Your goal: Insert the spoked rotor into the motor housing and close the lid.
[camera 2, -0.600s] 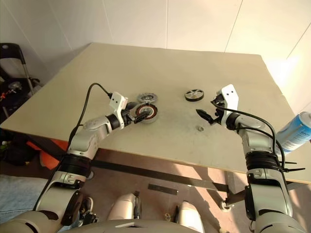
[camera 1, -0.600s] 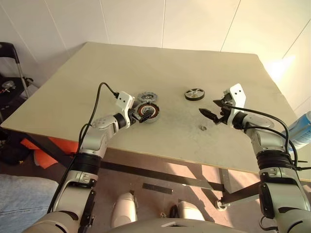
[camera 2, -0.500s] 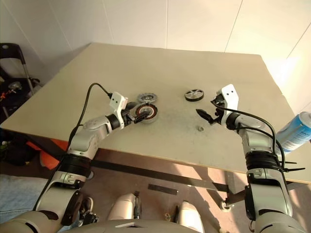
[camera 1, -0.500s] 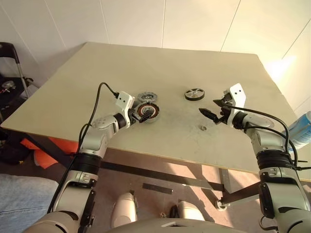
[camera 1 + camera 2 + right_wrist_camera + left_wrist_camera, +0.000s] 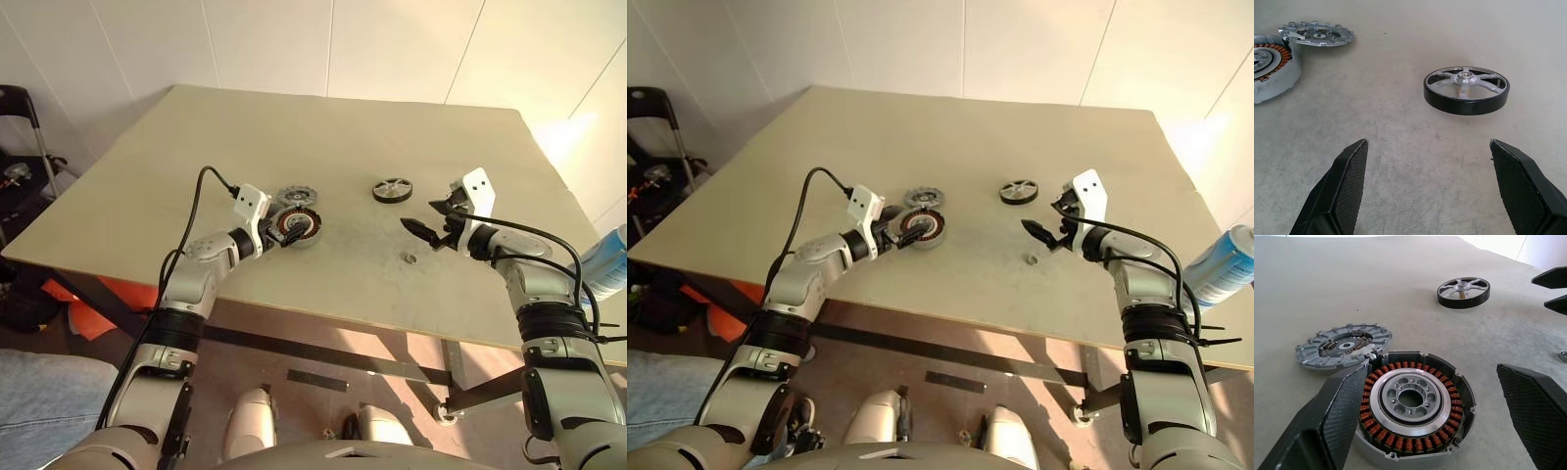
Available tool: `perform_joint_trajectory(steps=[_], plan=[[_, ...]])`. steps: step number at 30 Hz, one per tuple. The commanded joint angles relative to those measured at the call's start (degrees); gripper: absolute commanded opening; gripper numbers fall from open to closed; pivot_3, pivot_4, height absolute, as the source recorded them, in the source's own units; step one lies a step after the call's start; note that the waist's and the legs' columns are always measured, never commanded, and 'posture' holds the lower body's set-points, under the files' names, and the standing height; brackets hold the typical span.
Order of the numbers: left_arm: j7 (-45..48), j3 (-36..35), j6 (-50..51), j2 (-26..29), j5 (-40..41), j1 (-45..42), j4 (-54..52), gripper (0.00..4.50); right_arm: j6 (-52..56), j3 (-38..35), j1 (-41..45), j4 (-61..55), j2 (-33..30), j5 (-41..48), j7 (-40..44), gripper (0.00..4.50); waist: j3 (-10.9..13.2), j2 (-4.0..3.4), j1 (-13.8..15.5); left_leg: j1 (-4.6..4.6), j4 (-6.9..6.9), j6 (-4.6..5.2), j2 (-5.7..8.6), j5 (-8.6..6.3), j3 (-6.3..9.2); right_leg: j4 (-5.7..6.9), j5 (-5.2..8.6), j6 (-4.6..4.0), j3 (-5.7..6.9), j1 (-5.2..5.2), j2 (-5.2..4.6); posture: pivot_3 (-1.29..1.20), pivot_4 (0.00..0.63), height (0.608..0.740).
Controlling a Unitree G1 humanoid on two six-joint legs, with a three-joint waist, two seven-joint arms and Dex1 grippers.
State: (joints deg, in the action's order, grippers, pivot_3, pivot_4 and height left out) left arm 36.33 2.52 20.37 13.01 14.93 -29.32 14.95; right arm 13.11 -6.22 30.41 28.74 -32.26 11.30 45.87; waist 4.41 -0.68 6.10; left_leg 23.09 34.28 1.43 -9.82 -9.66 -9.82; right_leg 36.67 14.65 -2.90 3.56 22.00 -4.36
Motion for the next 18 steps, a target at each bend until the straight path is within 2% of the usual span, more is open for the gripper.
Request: perform_joint_trajectory(steps=[1,12,18], plan=[[-0.7,-0.87,-1.17,-0.01,-0.11,-1.98,-0.75,4.49,-1.08,-0.33,1.61,-0.76,-0.33,0.08,-0.2,4.5,0.0,0.0,0.0,0.0,0.0,0.0,0.0,0.0,0.0,0.0,0.0,0.0,0.0,0.0,0.0,0.0,0.0,0.74],[-1.55,0.73,-1.78,0.6,-2.84,-2.28,-0.89,4.49,-1.22,0.08,1.55,-0.71,0.08,-0.2,-0.68,4.5,0.0,0.0,0.0,0.0,0.01,0.01,0.0,0.0,0.0,0.01,0.0,0.0,0.0,0.0,0.0,0.0,0.0,0.74],[-2.5,5.63,-6.88,6.37,-12.54,-3.34,-0.89,4.49,-1.31,0.35,2.05,-0.37,0.17,-0.43,-0.66,4.5,0.0,-0.01,-0.02,0.0,0.01,0.01,-0.01,0.0,0.01,0.02,0.0,0.0,0.0,0.01,0.0,0.0,0.0,0.74]])
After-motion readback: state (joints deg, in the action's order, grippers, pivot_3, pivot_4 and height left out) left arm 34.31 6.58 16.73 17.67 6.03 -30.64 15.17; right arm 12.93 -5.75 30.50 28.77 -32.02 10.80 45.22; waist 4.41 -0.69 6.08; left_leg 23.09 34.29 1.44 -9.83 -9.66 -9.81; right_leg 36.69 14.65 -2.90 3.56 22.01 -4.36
